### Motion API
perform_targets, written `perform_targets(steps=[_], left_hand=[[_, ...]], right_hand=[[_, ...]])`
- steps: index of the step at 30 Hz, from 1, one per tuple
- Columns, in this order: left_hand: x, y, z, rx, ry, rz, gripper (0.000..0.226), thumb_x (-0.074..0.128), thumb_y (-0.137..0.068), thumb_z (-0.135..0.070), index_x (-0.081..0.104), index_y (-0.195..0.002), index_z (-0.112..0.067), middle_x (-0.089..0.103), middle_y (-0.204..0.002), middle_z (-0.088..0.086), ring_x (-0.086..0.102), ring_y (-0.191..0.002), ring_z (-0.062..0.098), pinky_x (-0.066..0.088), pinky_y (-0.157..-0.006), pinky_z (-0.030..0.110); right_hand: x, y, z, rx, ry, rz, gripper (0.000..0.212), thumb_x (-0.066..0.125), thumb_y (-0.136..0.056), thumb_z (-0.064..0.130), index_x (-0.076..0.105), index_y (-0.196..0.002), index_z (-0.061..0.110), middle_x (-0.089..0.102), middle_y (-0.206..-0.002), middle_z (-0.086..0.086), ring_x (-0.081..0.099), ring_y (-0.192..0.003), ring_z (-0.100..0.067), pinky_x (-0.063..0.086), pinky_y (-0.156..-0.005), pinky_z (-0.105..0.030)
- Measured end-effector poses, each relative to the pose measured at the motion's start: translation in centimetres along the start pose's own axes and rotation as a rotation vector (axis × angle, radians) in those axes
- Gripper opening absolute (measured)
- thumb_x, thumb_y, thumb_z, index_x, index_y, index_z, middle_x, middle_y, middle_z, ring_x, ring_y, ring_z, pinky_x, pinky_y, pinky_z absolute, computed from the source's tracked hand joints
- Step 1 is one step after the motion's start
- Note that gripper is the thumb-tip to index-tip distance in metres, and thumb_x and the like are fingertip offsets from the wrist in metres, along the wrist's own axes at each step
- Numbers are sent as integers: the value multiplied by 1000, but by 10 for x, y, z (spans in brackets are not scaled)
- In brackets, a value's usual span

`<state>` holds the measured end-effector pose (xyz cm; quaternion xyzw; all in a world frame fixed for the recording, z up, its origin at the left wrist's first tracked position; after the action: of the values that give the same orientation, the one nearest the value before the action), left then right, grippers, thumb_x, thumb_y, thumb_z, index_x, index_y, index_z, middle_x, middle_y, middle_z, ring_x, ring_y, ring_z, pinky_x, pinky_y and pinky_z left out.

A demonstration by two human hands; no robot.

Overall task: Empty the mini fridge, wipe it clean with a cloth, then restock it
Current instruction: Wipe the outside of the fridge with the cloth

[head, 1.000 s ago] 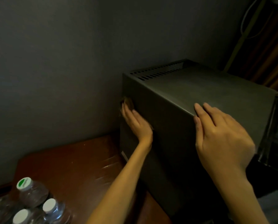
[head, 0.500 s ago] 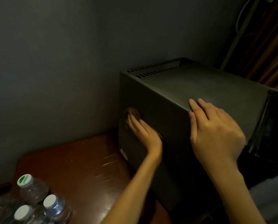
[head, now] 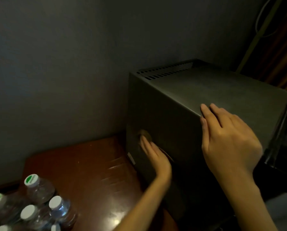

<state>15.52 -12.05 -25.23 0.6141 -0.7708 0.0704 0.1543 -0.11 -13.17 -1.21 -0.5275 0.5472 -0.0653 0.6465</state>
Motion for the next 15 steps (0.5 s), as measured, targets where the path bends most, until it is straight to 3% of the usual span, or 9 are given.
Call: perform_targets(steps=[2,4,6,8,11,13,15], left_hand=[[8,29,-40,279,-80,69,42,34,-103,-6,26,-144,-16,24,-153,1,18,-140,-5,10,-114,10],[27,-8,-74,451,-87,87,42,33,-101,-4,31,-143,-3,28,-151,8,21,-143,5,11,-113,8],[31,-67,-77,381,-76,29,43,31,-101,-6,32,-144,0,29,-153,17,24,-144,24,15,-118,25],[25,-100,-56,228,-11,-6,43,30,-104,-8,31,-147,-3,28,-154,16,26,-144,27,19,-119,36],[8,-56,-6,124,45,-107,41,34,-103,-7,35,-144,-2,32,-152,17,32,-141,29,23,-117,40],[7,11,12,169,-18,-93,42,32,-104,-26,33,-146,-18,32,-153,9,32,-141,26,25,-117,45],[16,70,-8,361,-91,-10,44,23,-103,-44,20,-148,-45,23,-156,-12,26,-144,18,22,-118,41]], right_hand=[[2,0,0,-2,-2,11,41,33,-104,29,54,-134,10,60,-130,-15,60,-116,-30,44,-98,-41],[3,-1,0,-13,-8,14,41,33,-105,29,54,-134,9,60,-130,-16,60,-116,-31,44,-98,-42],[2,0,0,-17,1,3,40,34,-106,29,55,-134,9,61,-130,-15,60,-116,-30,46,-97,-41],[-1,1,0,-7,10,-12,39,34,-106,29,56,-133,10,61,-129,-14,61,-115,-29,47,-95,-41],[0,0,1,-15,7,-5,39,34,-106,29,57,-132,10,62,-128,-14,62,-114,-29,49,-92,-41],[-2,-1,2,-14,13,-10,39,34,-106,28,57,-132,9,63,-127,-14,62,-113,-30,50,-90,-41],[-1,0,1,-9,11,-7,39,34,-106,28,56,-132,9,62,-127,-15,62,-112,-31,49,-90,-42]])
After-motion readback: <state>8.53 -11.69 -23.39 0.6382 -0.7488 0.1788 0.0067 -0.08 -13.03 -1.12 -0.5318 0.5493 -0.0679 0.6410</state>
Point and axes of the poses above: each hand's wrist, its own y-axis away from the middle knuckle, its own x-axis out of the palm, z = x × y, the point moved 10 cm from there along -y, towards the middle knuckle
